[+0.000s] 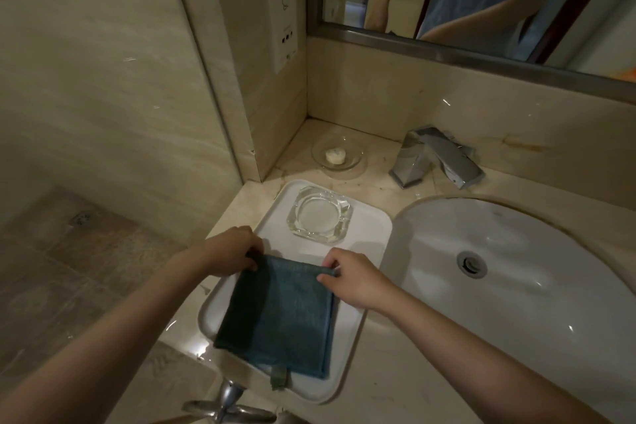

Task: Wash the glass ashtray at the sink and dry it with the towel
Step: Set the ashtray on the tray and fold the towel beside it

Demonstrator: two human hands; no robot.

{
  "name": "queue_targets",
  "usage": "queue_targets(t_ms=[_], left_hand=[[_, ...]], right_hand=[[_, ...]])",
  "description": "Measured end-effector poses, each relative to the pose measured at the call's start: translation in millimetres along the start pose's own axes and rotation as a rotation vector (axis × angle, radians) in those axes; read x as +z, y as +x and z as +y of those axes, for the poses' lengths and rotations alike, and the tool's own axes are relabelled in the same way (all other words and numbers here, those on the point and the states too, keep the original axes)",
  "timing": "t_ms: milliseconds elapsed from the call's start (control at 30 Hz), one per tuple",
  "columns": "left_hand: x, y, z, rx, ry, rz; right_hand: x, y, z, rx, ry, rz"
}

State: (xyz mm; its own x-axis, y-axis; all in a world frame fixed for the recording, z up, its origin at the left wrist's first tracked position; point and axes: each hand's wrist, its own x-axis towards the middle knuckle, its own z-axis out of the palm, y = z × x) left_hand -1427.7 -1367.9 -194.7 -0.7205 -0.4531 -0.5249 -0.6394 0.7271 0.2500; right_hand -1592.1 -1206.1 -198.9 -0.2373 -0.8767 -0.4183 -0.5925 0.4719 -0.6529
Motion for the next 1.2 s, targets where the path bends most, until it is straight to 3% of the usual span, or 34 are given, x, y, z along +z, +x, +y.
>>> queue_targets(t_ms=[333, 633, 900, 1200], left_hand=[[-16.7, 2.2, 26.1, 0.085, -0.069, 0.312], [13.7, -12.2, 11.7, 0.370, 0.221, 0.531], [42.6, -23.4, 7.5, 0.473, 0.295, 0.559], [58.2, -19.8, -0.3, 0.394, 0.320, 0.572]], right_hand=[[-24.4, -14.3, 6.1, -0.076, 0.060, 0.199], [-3.6, -20.8, 26.3, -0.257, -0.055, 0.215], [33.1, -37.5, 32.6, -0.381, -0.223, 0.083], [36.8, -40.6, 33.3, -0.366, -0.260, 0.081]])
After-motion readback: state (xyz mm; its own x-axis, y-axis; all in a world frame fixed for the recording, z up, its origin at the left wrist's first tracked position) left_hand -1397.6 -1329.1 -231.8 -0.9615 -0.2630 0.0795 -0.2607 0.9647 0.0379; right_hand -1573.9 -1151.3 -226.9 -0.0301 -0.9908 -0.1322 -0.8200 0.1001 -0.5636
